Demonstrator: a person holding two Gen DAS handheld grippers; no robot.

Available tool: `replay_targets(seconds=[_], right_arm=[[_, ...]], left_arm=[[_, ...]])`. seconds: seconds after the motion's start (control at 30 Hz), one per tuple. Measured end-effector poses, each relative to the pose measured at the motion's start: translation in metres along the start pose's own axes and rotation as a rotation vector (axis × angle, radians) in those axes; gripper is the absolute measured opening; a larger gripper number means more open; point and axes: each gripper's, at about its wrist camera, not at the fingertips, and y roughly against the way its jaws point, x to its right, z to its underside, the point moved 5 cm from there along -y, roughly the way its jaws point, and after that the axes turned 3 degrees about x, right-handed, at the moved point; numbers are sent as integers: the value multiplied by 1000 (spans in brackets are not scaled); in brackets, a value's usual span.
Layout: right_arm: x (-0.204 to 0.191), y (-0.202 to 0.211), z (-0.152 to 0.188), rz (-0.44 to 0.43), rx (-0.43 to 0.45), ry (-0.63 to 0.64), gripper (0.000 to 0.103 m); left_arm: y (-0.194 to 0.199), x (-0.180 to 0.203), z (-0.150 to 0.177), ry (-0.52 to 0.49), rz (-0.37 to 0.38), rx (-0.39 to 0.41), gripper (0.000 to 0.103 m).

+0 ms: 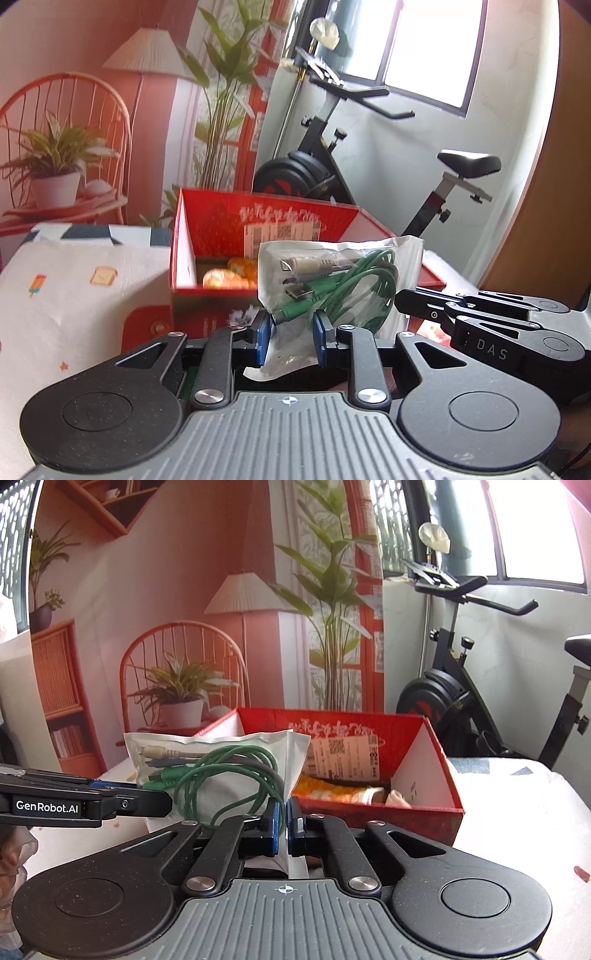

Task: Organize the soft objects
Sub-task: 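Carry the cable bag into the red box and open the right gripper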

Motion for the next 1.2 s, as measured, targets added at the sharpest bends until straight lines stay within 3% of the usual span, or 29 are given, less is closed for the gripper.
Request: replay_targets(seconds=[0.27,0.47,0.93,1.2], right_arm=[[-1,1,-44,-21,77,31,4],[3,-19,-70,-17,96,43,4],[42,-85,-40,12,-102,-78,4],[56,-100,-20,39,-149,-135,8]], left_arm=[[5,2,-43,-47,-11,106,26],[-13,2,-64,-31,-12,116,26],[-81,-10,-39,46,-10,-82,26],[-101,-16,-26,52,-24,-166,27]])
